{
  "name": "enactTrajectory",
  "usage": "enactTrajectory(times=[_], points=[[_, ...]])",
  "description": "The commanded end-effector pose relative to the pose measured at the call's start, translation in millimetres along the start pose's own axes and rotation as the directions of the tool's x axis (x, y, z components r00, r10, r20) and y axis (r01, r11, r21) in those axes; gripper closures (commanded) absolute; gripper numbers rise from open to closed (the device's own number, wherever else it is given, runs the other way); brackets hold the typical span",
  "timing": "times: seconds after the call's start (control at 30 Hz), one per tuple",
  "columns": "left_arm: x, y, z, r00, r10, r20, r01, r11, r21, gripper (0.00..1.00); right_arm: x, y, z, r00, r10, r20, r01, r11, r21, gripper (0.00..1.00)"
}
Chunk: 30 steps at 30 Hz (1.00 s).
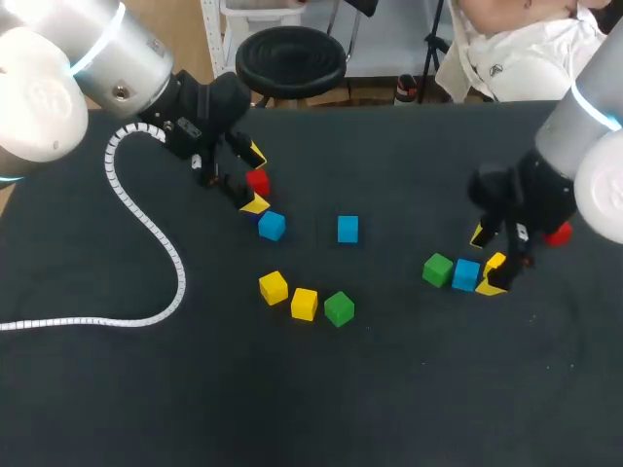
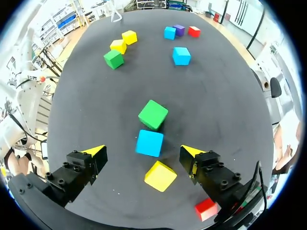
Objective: Place the blue cubes, place green cubes on the blue cubes, place the yellow cubes on the green cubes, then place the red cubes on the yellow cubes, and place purple cube on the red cubes.
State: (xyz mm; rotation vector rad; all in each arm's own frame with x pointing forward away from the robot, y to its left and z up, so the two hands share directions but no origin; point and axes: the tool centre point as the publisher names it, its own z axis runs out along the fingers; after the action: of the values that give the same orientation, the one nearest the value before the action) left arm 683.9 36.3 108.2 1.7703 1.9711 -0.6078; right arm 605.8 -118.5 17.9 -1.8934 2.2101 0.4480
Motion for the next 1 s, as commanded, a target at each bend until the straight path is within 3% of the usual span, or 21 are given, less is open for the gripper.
enactTrajectory(times=[0.03,0.37,0.73,0.77,0.8,0.9,0.97,1.0], points=[[0.7,0.3,0,1.0,0.001,0.001,-0.001,1.0,0.0,0.0,-2,-14,14,1.0,-0.005,0.023,0.006,0.999,-0.045,0.0],[0.7,0.3,0,1.0,0.001,0.001,-0.001,1.0,0.0,0.0,2,-18,29,0.998,-0.004,0.067,0.006,0.999,-0.033,0.0],[0.7,0.3,0,1.0,0.001,0.001,-0.001,1.0,0.0,0.0,-4,-21,31,0.998,-0.035,0.053,0.037,0.998,-0.052,0.01],[0.7,0.3,0,1.0,0.001,0.001,-0.001,1.0,0.0,0.0,-3,-21,33,0.998,-0.034,0.052,0.037,0.998,-0.054,0.18],[0.7,0.3,0,1.0,0.001,0.001,-0.001,1.0,0.0,0.0,-2,-20,33,0.998,-0.034,0.052,0.037,0.998,-0.055,0.47],[0.7,0.3,0,1.0,0.001,0.001,-0.001,1.0,0.0,0.0,0,-18,34,0.998,-0.032,0.058,0.035,0.998,-0.055,0.75],[0.7,0.3,0,1.0,0.001,0.001,-0.001,1.0,0.0,0.0,1,-17,33,0.998,-0.028,0.06,0.031,0.998,-0.048,1.0],[0.7,0.3,0,1.0,0.001,0.001,-0.001,1.0,0.0,0.0,2,-16,31,0.998,-0.029,0.062,0.032,0.999,-0.044,1.0]])
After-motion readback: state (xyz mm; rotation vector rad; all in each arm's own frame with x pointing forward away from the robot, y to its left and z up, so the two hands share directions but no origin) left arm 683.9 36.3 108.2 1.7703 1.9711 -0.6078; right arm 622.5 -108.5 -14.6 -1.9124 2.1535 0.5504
